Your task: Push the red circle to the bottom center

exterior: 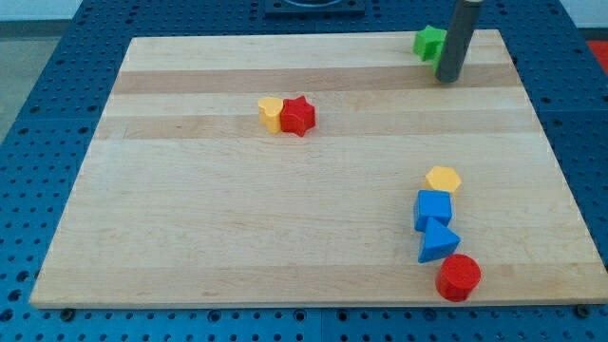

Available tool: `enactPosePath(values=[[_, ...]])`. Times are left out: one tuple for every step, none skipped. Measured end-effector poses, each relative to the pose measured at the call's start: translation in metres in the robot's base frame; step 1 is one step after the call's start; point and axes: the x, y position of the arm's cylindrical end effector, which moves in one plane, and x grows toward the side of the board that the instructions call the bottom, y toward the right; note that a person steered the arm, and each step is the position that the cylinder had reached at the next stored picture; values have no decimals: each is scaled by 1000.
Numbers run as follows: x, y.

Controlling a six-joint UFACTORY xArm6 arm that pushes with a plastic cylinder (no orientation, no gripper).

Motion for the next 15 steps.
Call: enactPosePath(values=[[-2, 0], [45, 0], [111, 0], [176, 0], [237, -2], [294, -10], [324, -16], [326, -16], [329, -19], [328, -21], [327, -32], [328, -48], [329, -67], [328, -97], [328, -148]])
